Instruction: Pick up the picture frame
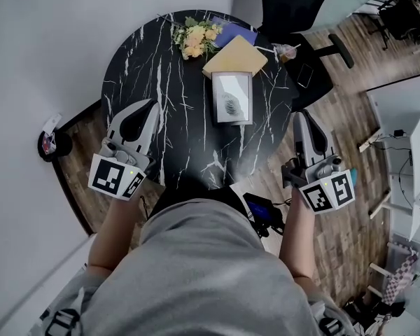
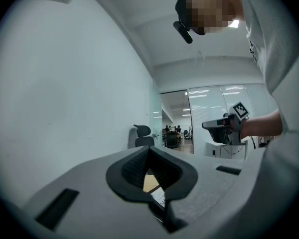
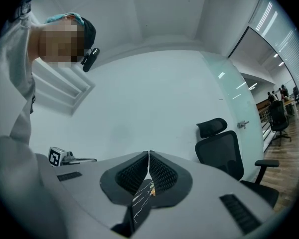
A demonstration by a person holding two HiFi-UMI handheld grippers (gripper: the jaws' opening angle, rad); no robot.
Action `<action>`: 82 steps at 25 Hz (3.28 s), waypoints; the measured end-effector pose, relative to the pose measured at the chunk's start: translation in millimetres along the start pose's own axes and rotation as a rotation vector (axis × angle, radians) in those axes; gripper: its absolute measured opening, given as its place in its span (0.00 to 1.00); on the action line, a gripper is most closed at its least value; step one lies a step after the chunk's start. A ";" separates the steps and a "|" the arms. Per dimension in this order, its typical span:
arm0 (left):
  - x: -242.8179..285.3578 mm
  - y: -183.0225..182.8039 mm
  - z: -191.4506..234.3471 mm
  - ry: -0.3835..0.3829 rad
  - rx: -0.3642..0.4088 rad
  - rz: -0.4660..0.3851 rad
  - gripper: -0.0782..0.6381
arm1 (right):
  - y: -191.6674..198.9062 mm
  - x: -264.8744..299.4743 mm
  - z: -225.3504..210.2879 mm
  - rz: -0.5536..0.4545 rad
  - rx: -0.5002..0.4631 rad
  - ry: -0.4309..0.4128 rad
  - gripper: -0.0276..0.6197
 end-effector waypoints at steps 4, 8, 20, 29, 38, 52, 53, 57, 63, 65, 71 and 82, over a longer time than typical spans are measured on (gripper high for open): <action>3.7 -2.3 -5.5 -0.024 -0.016 -0.004 0.12 | -6.3 1.7 -10.5 -0.005 0.007 -0.005 0.08; 7.8 -5.1 -9.3 -0.043 -0.013 -0.012 0.12 | -9.5 5.7 -18.3 -0.008 0.013 -0.021 0.08; 11.4 0.9 -14.4 -0.087 -0.007 -0.022 0.12 | -1.7 9.1 -30.4 -0.009 0.021 -0.056 0.08; 18.0 6.8 -14.3 -0.081 -0.017 -0.004 0.12 | 5.2 13.8 -35.1 0.009 0.034 -0.060 0.08; 27.7 16.7 -16.4 -0.071 -0.031 0.017 0.12 | 16.0 13.6 -43.2 0.041 0.044 -0.062 0.08; 46.3 40.5 -12.7 -0.059 -0.063 0.067 0.12 | 43.5 32.1 -59.6 0.102 0.078 -0.069 0.08; 47.8 42.1 -10.9 -0.058 -0.064 0.069 0.12 | 45.3 34.1 -60.9 0.104 0.079 -0.067 0.08; 51.6 48.5 -5.8 -0.060 -0.066 0.081 0.12 | 55.2 41.8 -64.8 0.115 0.075 -0.061 0.08; 58.5 59.2 6.1 -0.080 -0.076 0.098 0.12 | 67.4 55.3 -69.5 0.140 0.079 -0.072 0.08; 60.7 62.6 9.9 -0.087 -0.077 0.102 0.12 | 72.0 59.3 -72.1 0.149 0.083 -0.072 0.08; 72.4 72.5 18.7 -0.094 -0.089 0.114 0.12 | 88.0 72.1 -82.4 0.187 0.100 -0.065 0.08; 88.9 96.2 28.3 -0.075 -0.107 0.144 0.12 | 130.4 91.9 -99.1 0.250 0.113 -0.033 0.08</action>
Point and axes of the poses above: the fingertips, and each gripper's own axes: x forward along the fingers, z to its left, y out of its underside, the point moved 6 cm from there along -x, backward along the fingers, and after that the axes turned 6 degrees about y, right-handed, at the moved point
